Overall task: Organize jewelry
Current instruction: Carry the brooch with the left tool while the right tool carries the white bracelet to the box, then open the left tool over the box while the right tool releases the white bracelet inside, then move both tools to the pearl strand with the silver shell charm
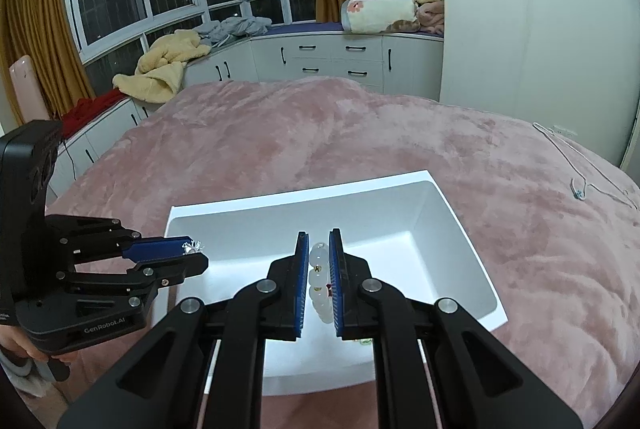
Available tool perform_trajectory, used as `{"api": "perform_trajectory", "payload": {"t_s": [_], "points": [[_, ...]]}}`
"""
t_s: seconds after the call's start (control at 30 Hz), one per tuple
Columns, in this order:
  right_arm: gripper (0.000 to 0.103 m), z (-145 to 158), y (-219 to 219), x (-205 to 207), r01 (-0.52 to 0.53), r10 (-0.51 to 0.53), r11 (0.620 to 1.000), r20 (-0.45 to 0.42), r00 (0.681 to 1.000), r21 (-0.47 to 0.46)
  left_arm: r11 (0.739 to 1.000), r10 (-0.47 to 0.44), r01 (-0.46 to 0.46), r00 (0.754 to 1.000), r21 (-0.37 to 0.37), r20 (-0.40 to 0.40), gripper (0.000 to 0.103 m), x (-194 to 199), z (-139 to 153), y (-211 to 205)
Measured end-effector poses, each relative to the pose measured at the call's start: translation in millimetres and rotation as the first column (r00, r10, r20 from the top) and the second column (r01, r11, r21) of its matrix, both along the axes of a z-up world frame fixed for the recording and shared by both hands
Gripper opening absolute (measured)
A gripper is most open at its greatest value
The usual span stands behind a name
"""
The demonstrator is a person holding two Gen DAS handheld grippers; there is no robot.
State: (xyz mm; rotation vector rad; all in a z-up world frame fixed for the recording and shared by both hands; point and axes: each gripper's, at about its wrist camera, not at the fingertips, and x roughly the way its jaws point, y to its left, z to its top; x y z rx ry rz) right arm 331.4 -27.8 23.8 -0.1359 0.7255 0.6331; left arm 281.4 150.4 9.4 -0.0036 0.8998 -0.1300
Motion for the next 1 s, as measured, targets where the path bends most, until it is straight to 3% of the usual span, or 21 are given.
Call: {"api": "perform_trajectory", "payload": {"t_s": [0.07, 0.13, 0.17, 0.2, 0.23, 0.27, 0.33, 0.5, 0.63, 1.0], "points": [[0.011, -2, 5, 1, -0.009, 0.009, 1.0, 0.014, 1.0, -0.023, 1.0, -0.001, 0.001, 1.0, 0.021, 0.006, 0.025, 2, -1, -1], [0.017, -3, 9, 2, -0.006, 0.007, 0.999, 0.032, 0.999, -0.043, 0.999, -0.006, 0.006, 1.0, 0.033, 0.011, 0.029, 3, -2, -1], [0.026, -2, 11, 1, 0.003, -0.001, 0.999, 0.044, 0.999, -0.054, 0.999, -0.007, 0.007, 1.0, 0.034, 0.014, 0.033, 3, -2, 0], [0.051, 0, 12, -1, 0.013, -0.009, 0.999, 0.061, 0.998, -0.052, 0.999, -0.003, 0.002, 1.0, 0.04, 0.022, 0.043, 2, -2, 1], [0.065, 2, 11, -3, 0.02, -0.017, 0.999, 0.083, 0.996, -0.045, 0.999, 0.005, -0.007, 0.999, 0.052, 0.038, 0.048, 1, -1, 1], [0.065, 6, 12, -5, 0.026, -0.021, 0.999, 0.102, 0.995, -0.043, 0.998, 0.008, -0.01, 0.999, 0.057, 0.05, 0.049, 0, 0, 2], [0.065, 10, 11, -8, 0.02, -0.016, 0.999, 0.105, 0.994, -0.031, 0.999, 0.012, -0.016, 0.998, 0.051, 0.067, 0.061, -2, 3, 3], [0.069, 23, 2, -21, 0.026, -0.021, 0.999, 0.145, 0.989, -0.032, 1.0, 0.003, -0.006, 0.995, 0.029, 0.103, 0.064, -11, 11, 1], [0.075, 31, -10, -32, 0.035, -0.03, 0.999, 0.165, 0.986, -0.028, 0.999, -0.011, 0.006, 0.992, 0.035, 0.125, 0.077, -26, 18, -6], [0.075, 34, -68, -81, 0.065, -0.054, 0.997, 0.199, 0.979, -0.046, 0.999, -0.045, 0.044, 0.984, 0.012, 0.171, 0.08, -74, 26, -28]]}}
